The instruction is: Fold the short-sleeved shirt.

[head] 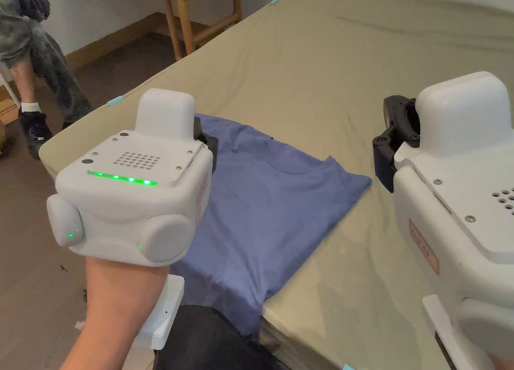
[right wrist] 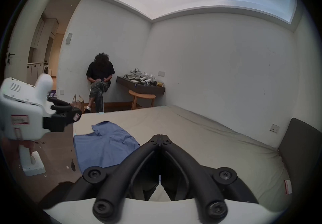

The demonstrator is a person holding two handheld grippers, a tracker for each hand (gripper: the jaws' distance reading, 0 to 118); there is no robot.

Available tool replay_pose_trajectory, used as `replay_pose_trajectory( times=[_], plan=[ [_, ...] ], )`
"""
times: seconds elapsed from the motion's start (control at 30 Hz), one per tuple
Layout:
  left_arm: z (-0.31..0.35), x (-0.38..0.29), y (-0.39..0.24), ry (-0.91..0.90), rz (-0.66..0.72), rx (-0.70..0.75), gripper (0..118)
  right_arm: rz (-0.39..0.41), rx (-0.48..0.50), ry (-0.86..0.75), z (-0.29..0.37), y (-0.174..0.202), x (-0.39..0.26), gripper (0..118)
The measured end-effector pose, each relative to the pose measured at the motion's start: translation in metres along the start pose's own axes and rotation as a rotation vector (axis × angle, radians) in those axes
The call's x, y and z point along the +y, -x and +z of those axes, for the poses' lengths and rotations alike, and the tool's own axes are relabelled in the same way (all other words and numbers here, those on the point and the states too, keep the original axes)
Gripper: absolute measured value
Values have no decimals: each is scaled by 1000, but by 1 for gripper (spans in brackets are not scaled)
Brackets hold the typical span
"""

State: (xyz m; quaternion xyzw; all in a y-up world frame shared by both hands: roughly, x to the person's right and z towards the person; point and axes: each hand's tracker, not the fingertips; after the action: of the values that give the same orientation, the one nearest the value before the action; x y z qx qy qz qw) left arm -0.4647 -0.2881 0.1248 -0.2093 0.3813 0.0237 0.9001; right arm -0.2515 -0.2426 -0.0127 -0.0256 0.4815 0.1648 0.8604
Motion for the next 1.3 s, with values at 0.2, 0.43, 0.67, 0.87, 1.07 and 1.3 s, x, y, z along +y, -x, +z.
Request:
replay_pose_trajectory(
  times=[0.2,0.43,0.67,0.87,1.07,1.3],
  plan=[
    [-117,-50,0,310,-19,-103,0,10,23,108,-26,-15,-27,1],
    [-212,-100,4,416,-14,-124,109,-8,19,208,-47,-31,-56,1],
    [-263,-125,3,607,-40,-62,113,-35,-3,282,-65,-47,-77,1],
    [-273,-123,8,650,-1,-125,118,-22,-3,276,-67,-49,-79,1],
    [-257,-118,-8,595,-23,-163,62,-41,8,279,-66,-46,-79,1],
    [-280,-131,29,558,372,-320,0,-98,68,287,-60,-43,-78,1]
  ],
)
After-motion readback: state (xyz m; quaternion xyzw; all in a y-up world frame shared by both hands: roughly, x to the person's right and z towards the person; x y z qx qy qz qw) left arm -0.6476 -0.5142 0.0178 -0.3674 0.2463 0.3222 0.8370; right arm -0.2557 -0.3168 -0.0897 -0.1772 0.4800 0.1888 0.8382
